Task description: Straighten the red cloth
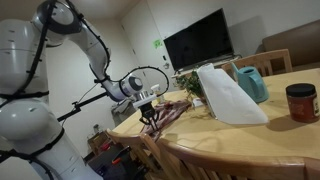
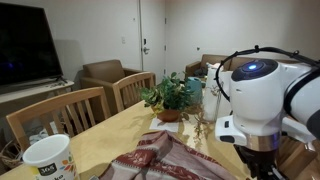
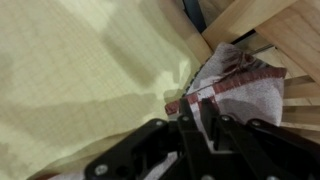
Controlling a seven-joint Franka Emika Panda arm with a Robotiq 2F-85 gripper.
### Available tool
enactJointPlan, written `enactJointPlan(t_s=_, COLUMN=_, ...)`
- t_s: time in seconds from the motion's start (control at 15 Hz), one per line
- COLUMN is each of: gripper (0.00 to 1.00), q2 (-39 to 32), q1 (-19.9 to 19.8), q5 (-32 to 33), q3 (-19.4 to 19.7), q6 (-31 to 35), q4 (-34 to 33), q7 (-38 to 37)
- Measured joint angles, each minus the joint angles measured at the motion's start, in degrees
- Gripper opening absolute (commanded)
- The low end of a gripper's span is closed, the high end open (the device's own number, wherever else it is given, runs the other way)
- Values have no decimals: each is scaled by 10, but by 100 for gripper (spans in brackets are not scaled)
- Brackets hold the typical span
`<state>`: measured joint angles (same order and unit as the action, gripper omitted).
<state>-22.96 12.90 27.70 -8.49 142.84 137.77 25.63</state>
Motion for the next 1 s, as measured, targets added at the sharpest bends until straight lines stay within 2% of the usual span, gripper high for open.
enactJointPlan(t_s=0.07, gripper=41, q2=-1, q1=-2, q5=0, q3=0, q6=0, q4=0, q7=0)
enactJointPlan(t_s=0.27, gripper=57, q2=-6, q1=-8, q5=0, q3=0, q6=0, q4=0, q7=1)
enactJointPlan(t_s=0.33, gripper=56, q2=-8, q1=-11, q5=0, q3=0, q6=0, q4=0, q7=1)
enactJointPlan(t_s=0.47, gripper=63, q2=-14, q1=-15, q5=0, q3=0, q6=1, q4=0, q7=2)
enactJointPlan(t_s=0.87, gripper=63, q2=-32, q1=-21, q5=0, q3=-1, q6=1, q4=-12, q7=4)
enactJointPlan(t_s=1.0, gripper=60, q2=-38, q1=-20, q5=0, q3=-3, q6=0, q4=-22, q7=11)
